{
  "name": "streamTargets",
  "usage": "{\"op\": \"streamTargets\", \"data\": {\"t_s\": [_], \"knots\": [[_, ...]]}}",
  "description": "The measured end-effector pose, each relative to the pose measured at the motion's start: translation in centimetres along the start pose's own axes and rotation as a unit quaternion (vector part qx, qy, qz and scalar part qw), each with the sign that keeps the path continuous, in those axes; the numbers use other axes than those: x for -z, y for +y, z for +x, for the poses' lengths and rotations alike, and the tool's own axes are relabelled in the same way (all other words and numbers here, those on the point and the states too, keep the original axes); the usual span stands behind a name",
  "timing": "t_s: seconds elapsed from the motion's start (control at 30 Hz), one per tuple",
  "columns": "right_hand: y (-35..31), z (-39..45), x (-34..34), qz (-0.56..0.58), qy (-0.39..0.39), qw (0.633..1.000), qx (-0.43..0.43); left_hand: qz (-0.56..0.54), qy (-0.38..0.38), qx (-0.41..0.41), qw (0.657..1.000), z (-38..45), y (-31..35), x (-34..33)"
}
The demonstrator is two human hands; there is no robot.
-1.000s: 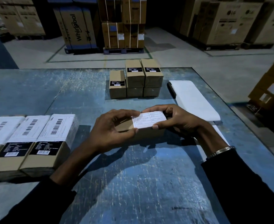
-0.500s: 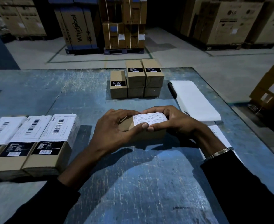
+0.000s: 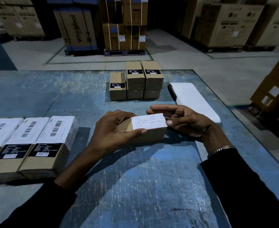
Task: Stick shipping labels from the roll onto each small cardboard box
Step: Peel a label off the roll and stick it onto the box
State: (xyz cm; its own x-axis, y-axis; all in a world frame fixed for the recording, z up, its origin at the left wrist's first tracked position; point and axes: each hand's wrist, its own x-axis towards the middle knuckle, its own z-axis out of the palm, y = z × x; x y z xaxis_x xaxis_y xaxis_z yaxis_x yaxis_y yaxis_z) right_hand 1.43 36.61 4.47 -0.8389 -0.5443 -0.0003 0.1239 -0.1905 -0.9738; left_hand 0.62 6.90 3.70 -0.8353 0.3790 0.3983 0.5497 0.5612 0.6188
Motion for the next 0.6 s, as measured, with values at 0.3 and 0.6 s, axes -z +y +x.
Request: {"op": "streamTargets", "data": {"t_s": [0.3, 0.6], "knots": [[-1.6, 2.0, -3.5, 0.061, 0.092, 0.994, 0.018, -0.194, 0.18, 0.077, 0.961, -0.6, 1.5, 0.8], [-1.7, 3.7, -8.9, -0.172, 0.264, 0.938, 0.144, -0.202, 0.152, 0.035, 0.967, -1.3, 3.5, 0.2]]}}
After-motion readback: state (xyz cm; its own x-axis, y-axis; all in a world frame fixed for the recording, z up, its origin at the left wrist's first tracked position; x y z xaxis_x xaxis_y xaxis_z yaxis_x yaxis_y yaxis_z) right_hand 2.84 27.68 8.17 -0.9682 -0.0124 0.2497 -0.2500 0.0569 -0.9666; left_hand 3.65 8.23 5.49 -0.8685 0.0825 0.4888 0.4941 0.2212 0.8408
